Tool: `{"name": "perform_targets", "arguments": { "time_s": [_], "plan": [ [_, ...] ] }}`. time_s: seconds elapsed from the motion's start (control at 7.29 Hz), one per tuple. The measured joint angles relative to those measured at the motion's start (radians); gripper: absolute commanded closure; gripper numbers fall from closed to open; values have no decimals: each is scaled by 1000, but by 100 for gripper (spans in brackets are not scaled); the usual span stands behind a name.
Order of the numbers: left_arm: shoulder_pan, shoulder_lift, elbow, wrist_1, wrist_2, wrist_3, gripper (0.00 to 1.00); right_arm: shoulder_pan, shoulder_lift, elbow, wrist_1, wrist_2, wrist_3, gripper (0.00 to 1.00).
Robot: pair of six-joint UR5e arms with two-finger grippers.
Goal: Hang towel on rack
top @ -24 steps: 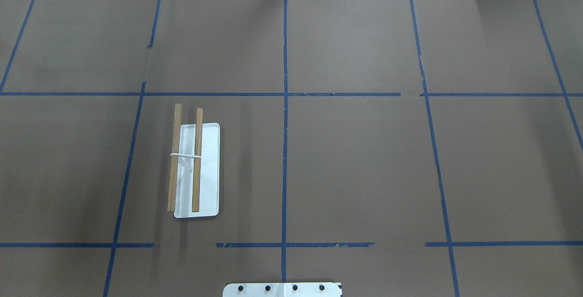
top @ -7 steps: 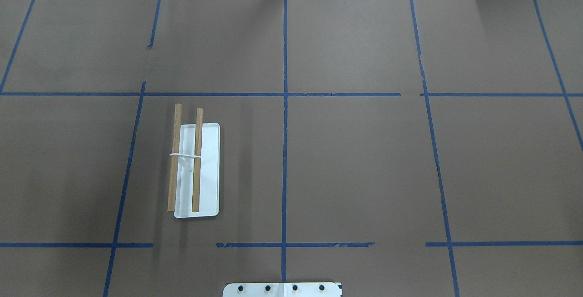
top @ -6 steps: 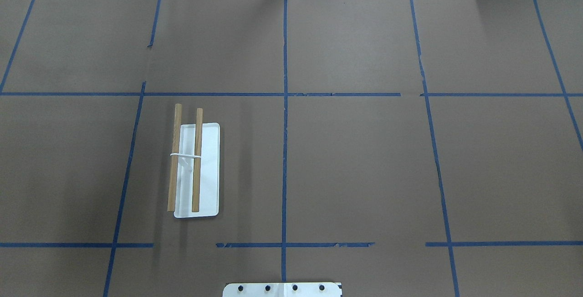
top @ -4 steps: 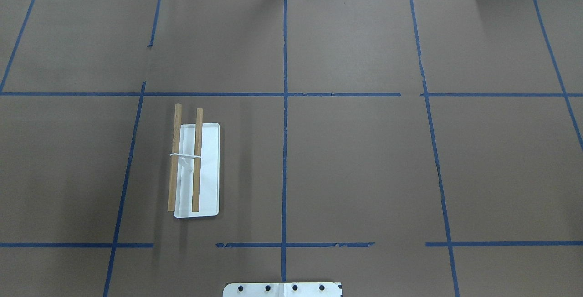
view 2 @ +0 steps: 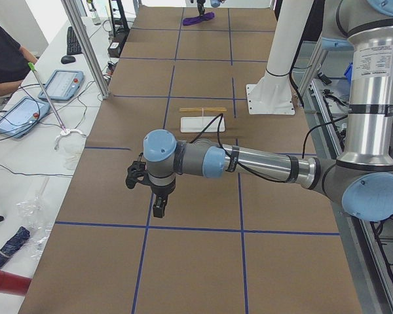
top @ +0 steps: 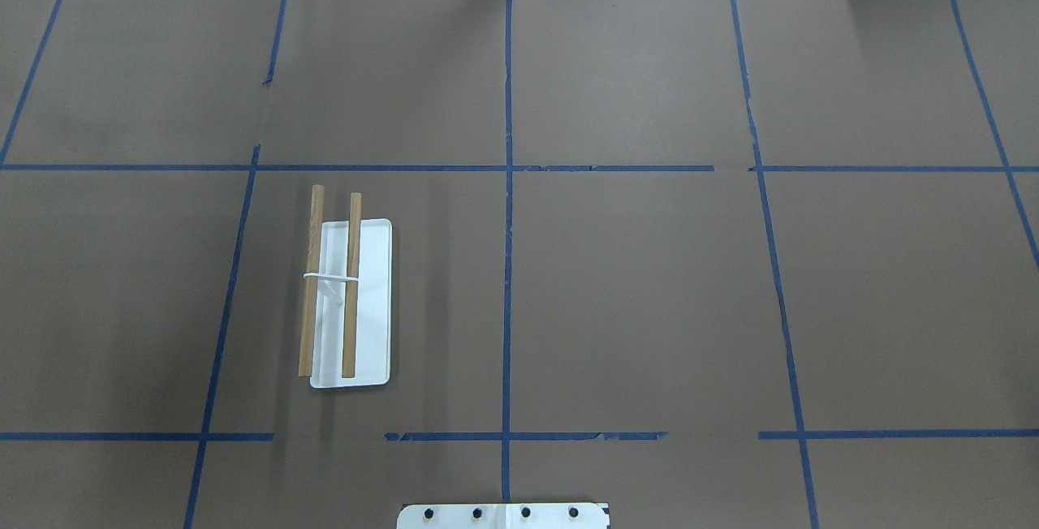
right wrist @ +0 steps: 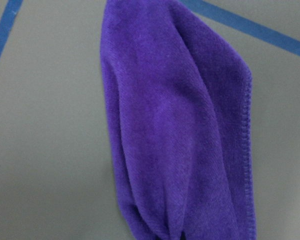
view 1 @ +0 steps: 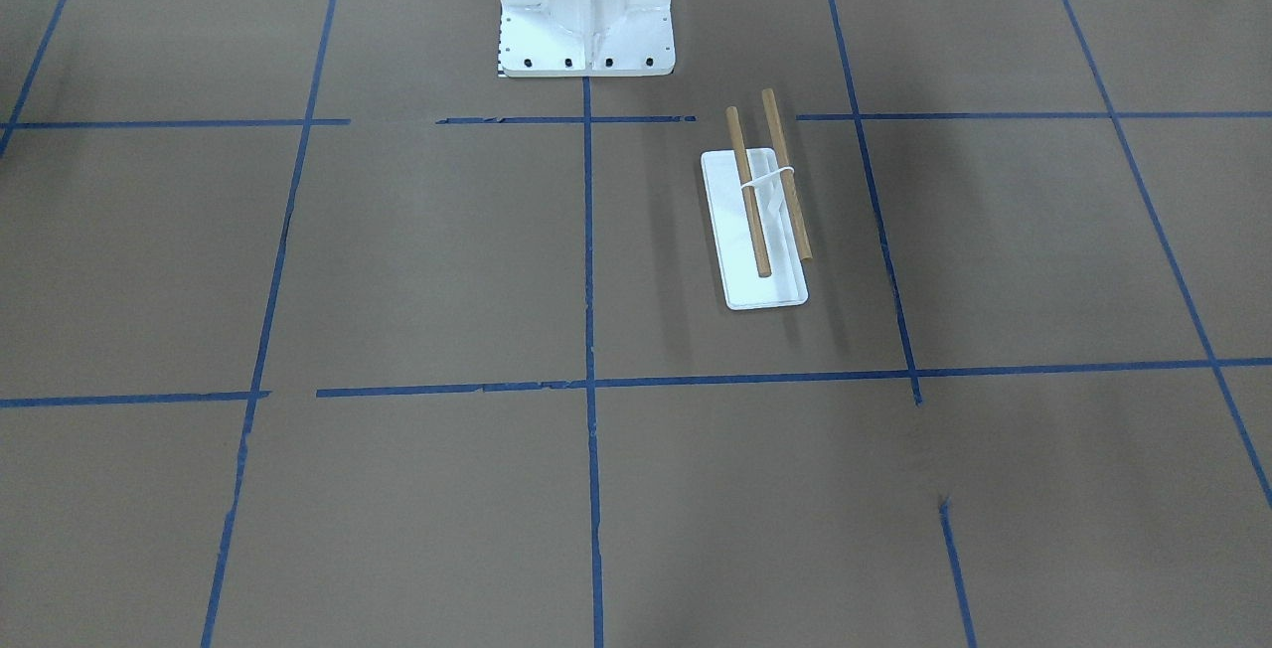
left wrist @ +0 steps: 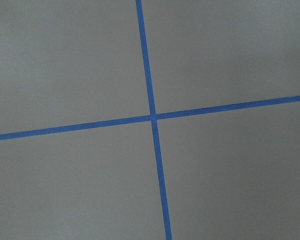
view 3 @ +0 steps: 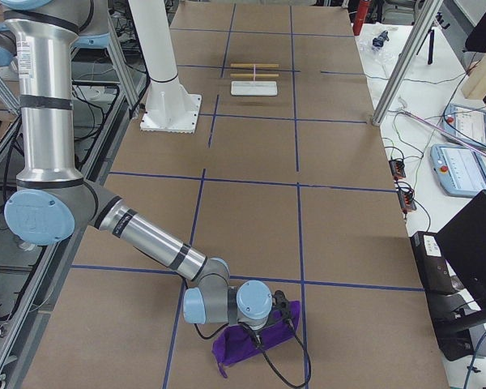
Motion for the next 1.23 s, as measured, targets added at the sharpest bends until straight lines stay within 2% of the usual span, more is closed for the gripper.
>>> {"name": "perform_targets", "arguments": {
  "time_s": [0.27, 0.55, 0.82, 1.23],
  "plan": [
    [0, 0, -4, 1, -1, -1, 0, 27, -7, 87, 0, 37, 6, 100],
    [1, -11, -19, -12, -3, -2, 0, 102, -2, 236, -9, 143, 46, 100],
    [2, -16, -18, -115, -5, -20, 0, 115, 28, 405, -15, 179, 266, 100],
    [21, -24, -15, -314, -5, -157, 0, -12, 161, 556, -7, 195, 665, 100]
  ]
}}
